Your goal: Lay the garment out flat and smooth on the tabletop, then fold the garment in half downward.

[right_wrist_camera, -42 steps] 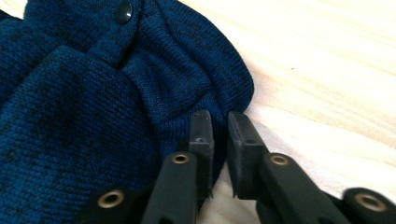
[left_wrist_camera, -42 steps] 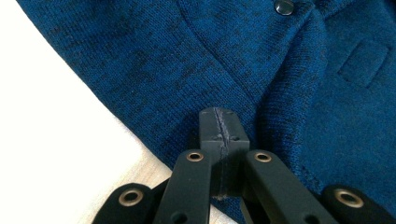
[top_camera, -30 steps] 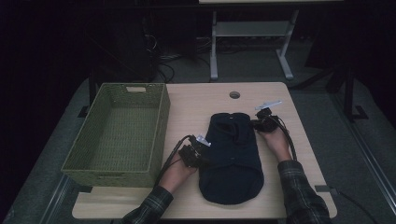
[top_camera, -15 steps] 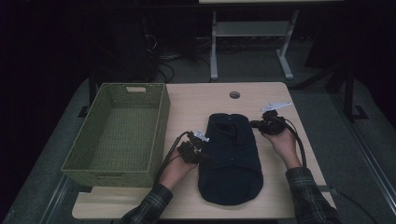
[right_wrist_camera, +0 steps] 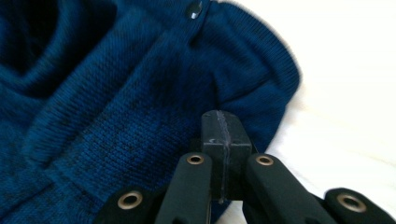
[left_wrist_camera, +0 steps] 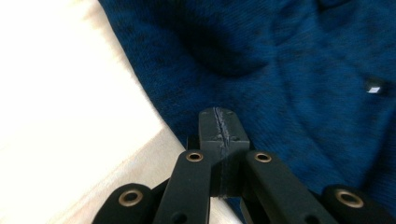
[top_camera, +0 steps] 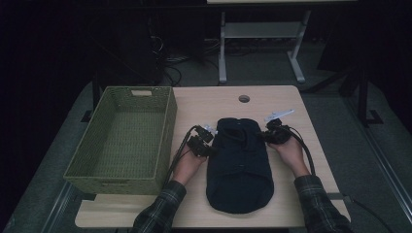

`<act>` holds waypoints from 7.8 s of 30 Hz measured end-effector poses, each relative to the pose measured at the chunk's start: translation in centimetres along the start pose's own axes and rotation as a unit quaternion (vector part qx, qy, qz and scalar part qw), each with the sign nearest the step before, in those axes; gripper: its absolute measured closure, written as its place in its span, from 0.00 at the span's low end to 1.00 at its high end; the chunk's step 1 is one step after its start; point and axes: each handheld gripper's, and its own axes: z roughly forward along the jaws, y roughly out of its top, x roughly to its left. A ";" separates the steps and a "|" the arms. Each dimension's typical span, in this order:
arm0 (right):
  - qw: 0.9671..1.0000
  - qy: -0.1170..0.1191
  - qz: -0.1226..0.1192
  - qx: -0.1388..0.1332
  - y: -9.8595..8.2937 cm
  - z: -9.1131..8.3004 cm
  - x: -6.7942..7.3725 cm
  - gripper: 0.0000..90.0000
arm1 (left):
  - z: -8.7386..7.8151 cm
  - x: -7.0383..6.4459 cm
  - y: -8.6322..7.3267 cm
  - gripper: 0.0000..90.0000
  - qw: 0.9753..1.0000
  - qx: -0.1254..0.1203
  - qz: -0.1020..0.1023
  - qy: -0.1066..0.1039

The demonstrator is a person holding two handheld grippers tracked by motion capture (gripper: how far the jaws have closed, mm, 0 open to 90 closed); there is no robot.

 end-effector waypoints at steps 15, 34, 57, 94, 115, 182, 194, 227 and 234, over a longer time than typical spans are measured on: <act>1.000 0.006 -0.019 0.021 -1.3 -0.2 1.8 1.00 | -0.7 -2.7 -1.0 1.00 0.998 0.028 0.045 -0.019; 0.999 0.018 -0.039 0.025 -4.6 -3.1 5.4 1.00 | -2.1 -4.6 -3.7 1.00 0.996 0.031 0.052 -0.063; 1.000 0.020 -0.018 -0.015 -2.3 -5.6 2.6 0.73 | -3.9 -0.7 1.8 0.80 0.999 -0.020 0.027 -0.030; 0.999 0.028 0.021 -0.013 -1.3 -1.1 -1.0 0.60 | 2.2 3.5 3.9 0.49 1.000 0.007 0.023 -0.018; 0.999 0.035 0.001 0.014 -1.0 -0.4 0.2 0.93 | 1.6 2.8 4.0 0.90 0.999 0.004 0.025 -0.041; 0.988 -0.022 -0.098 -0.116 3.0 -9.0 5.2 0.88 | -9.6 -1.1 4.3 0.89 0.988 -0.122 0.091 0.030; 0.989 0.012 -0.095 -0.110 1.2 -9.4 6.0 0.87 | -9.6 -1.7 2.3 0.88 0.990 -0.112 0.085 -0.008; 0.989 0.070 -0.091 -0.088 -5.9 -11.1 10.2 0.84 | -9.1 -5.9 -3.0 0.86 0.989 -0.061 0.108 -0.076; 0.990 0.087 -0.085 -0.071 -7.8 -10.6 11.2 0.82 | -8.3 -7.0 -4.8 0.86 0.989 -0.039 0.109 -0.093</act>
